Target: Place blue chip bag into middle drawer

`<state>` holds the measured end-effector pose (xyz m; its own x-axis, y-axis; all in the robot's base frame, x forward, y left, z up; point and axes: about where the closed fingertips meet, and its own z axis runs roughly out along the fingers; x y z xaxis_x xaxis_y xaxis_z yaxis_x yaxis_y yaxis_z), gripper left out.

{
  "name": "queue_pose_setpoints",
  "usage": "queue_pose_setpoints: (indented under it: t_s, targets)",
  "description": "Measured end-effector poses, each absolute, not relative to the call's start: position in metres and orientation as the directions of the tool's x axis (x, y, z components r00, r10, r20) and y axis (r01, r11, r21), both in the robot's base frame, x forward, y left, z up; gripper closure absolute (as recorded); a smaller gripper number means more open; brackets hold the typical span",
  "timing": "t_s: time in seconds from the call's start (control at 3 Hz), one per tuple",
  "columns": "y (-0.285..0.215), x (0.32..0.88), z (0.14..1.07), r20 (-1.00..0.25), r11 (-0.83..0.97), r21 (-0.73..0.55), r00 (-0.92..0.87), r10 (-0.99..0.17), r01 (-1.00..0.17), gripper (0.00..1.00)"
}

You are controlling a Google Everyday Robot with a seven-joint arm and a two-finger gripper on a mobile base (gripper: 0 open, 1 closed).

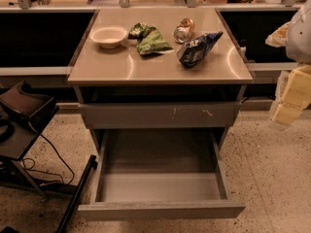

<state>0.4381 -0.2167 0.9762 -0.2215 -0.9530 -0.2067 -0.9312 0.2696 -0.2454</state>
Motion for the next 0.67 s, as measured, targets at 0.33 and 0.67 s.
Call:
queue_pose_setpoints:
  t_s: [0.33,0.67]
  targets:
    - [-0.217,0.438,0.976,-0.207,0.269,-0.246,-0.221,-0.953,-0.931,0.0]
    - [-0.213,0.454,0.982,-0.221,0.246,-0.255,-0.192,-0.956,-0.935,0.0]
